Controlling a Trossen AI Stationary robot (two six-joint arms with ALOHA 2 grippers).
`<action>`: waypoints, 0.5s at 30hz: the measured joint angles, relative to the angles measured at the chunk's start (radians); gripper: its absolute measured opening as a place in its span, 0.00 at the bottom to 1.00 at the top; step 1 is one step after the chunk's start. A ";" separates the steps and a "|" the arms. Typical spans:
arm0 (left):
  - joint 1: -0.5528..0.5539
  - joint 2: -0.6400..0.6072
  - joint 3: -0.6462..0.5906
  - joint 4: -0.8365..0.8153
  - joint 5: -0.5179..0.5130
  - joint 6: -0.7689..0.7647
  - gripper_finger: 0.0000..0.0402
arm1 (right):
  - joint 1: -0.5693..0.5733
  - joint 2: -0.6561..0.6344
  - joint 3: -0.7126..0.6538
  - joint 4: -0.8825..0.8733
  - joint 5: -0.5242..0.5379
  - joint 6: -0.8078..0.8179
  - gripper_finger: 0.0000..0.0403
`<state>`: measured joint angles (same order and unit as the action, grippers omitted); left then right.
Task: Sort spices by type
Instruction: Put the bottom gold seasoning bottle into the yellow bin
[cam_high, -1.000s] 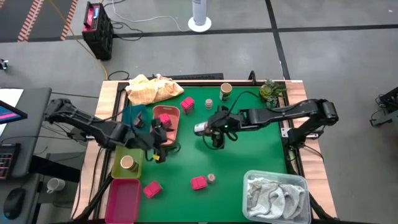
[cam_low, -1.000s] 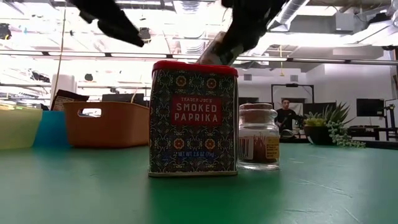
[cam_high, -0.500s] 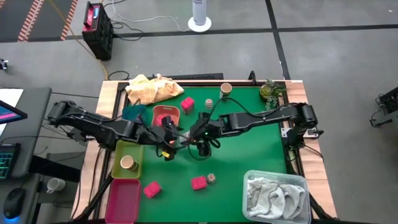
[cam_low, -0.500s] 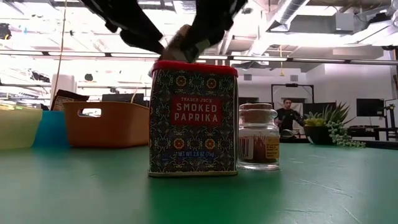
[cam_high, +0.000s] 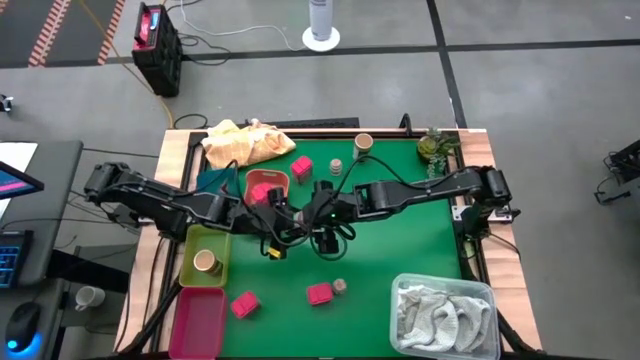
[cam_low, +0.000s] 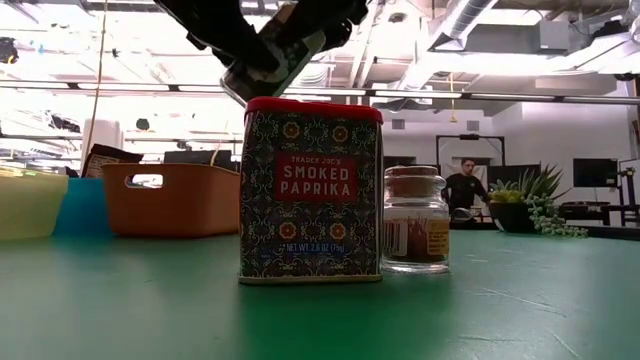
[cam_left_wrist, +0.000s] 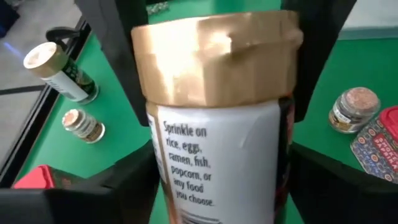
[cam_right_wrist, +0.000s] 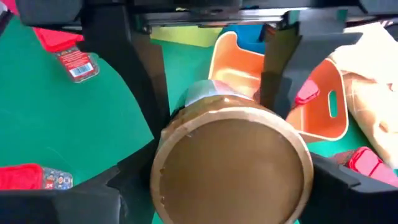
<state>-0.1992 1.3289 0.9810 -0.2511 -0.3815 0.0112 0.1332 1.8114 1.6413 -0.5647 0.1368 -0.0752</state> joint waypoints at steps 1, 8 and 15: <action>0.000 0.000 0.000 -0.001 -0.001 -0.006 0.69 | 0.001 0.000 0.000 0.008 0.002 -0.002 0.79; -0.001 -0.001 0.001 -0.041 0.000 -0.035 0.68 | 0.008 -0.017 0.000 0.002 -0.004 -0.006 0.89; -0.005 -0.006 -0.006 -0.183 -0.058 -0.097 0.68 | 0.030 -0.156 -0.005 -0.237 0.143 0.095 0.90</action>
<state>-0.2042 1.3229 0.9752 -0.4336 -0.4391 -0.0854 0.1627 1.6555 1.6368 -0.8014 0.2797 0.0203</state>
